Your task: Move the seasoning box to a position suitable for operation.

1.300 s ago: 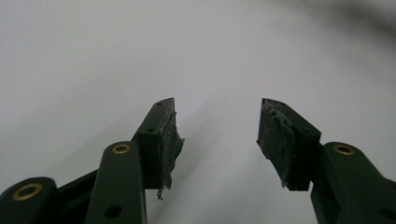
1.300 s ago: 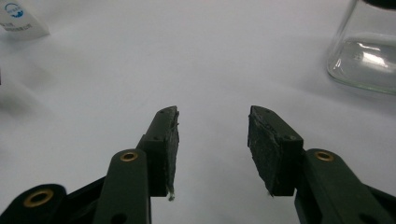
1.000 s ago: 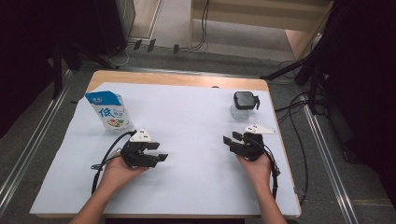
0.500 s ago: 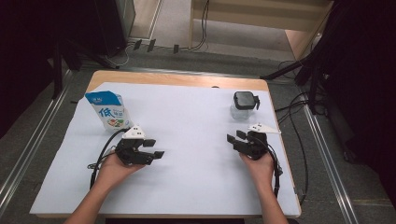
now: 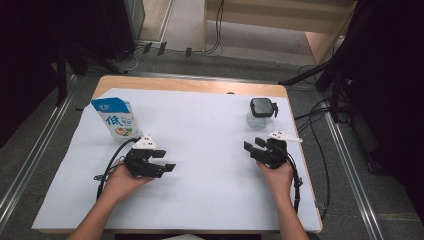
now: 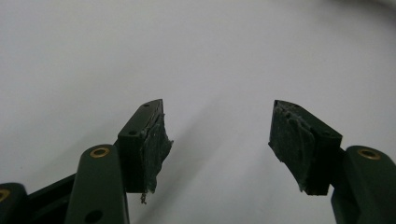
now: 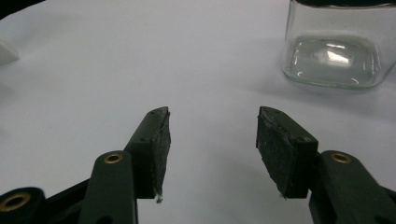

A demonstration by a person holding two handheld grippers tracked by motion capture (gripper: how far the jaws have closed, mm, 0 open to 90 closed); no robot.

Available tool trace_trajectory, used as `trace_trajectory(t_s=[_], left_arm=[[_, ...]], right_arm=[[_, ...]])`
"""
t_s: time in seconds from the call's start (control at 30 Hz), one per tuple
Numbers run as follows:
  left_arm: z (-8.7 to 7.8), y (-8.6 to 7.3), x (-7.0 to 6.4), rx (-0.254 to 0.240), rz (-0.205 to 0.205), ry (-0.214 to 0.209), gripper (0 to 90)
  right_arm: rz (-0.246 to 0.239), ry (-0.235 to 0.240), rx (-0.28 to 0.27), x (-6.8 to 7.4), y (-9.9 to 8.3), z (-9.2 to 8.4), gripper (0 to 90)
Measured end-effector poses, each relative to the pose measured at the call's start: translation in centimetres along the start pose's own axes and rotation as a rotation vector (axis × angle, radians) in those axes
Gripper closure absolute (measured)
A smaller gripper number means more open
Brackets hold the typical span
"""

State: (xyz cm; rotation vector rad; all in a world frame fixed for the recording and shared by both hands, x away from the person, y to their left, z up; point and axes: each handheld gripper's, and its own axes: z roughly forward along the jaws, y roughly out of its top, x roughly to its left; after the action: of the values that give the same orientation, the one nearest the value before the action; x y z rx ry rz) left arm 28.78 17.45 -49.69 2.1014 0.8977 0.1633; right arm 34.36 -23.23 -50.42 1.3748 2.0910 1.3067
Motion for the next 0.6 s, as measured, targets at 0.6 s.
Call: trace_trajectory(t_s=[0.6], left_arm=[[-0.3,0.5,-0.5,0.015,0.013,0.014,36.4]], right_arm=[[0.001,-0.076,0.031,-1.4,2.7,0.5,41.6]])
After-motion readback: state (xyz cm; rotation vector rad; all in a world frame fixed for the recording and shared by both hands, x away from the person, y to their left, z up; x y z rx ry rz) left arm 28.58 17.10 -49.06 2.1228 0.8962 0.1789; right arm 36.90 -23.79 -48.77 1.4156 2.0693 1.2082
